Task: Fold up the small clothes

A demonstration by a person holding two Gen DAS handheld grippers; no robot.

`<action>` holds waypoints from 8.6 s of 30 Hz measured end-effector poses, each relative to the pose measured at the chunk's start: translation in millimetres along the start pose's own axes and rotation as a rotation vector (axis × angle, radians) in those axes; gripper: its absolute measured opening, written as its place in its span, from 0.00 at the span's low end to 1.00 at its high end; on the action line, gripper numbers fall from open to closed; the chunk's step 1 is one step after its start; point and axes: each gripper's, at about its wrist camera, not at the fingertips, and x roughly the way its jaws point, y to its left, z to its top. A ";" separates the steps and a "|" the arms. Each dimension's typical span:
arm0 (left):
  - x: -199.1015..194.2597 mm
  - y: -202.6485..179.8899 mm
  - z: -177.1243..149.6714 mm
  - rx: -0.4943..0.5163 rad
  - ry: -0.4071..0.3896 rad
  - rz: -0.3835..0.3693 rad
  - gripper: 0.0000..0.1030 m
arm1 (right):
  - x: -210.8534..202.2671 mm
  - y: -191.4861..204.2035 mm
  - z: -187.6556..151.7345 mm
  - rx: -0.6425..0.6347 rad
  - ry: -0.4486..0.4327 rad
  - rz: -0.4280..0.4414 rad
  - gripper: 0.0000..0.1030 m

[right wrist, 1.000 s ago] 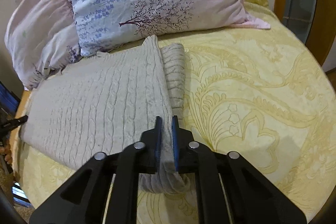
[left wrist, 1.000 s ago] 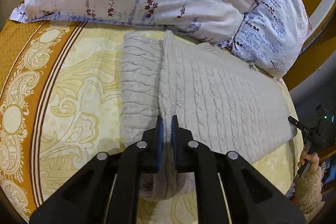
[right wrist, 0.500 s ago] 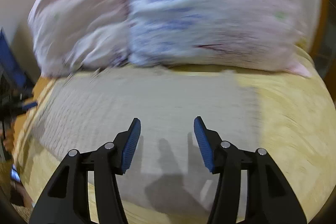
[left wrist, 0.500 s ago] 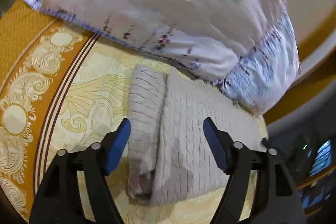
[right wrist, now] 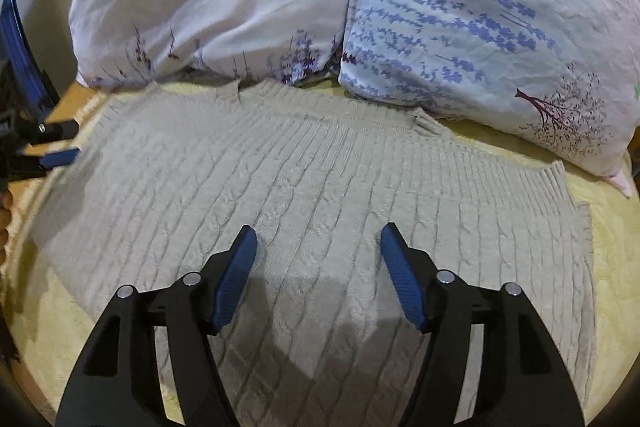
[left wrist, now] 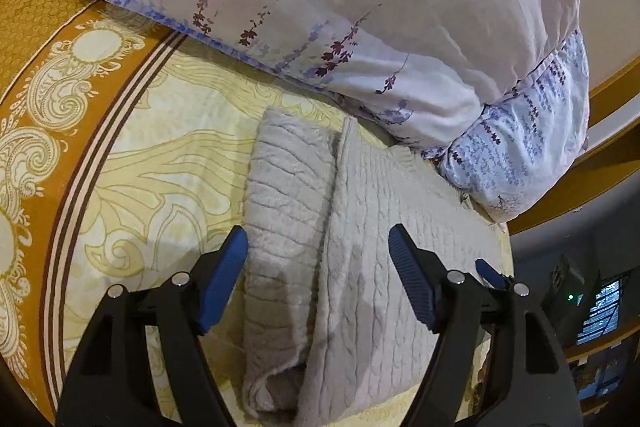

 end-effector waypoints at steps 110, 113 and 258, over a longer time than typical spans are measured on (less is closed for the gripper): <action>99.9 -156.2 -49.8 0.215 0.152 -0.069 0.92 | 5.1 -147.0 -17.5 0.678 0.165 0.642 0.43; 102.6 -160.8 -51.0 0.209 0.156 -0.070 0.92 | 9.2 -148.8 -17.5 0.694 0.149 0.650 0.38; 175.3 -203.8 -0.1 0.045 0.150 -0.253 0.10 | -79.6 -272.0 -3.7 0.568 -0.278 0.391 0.09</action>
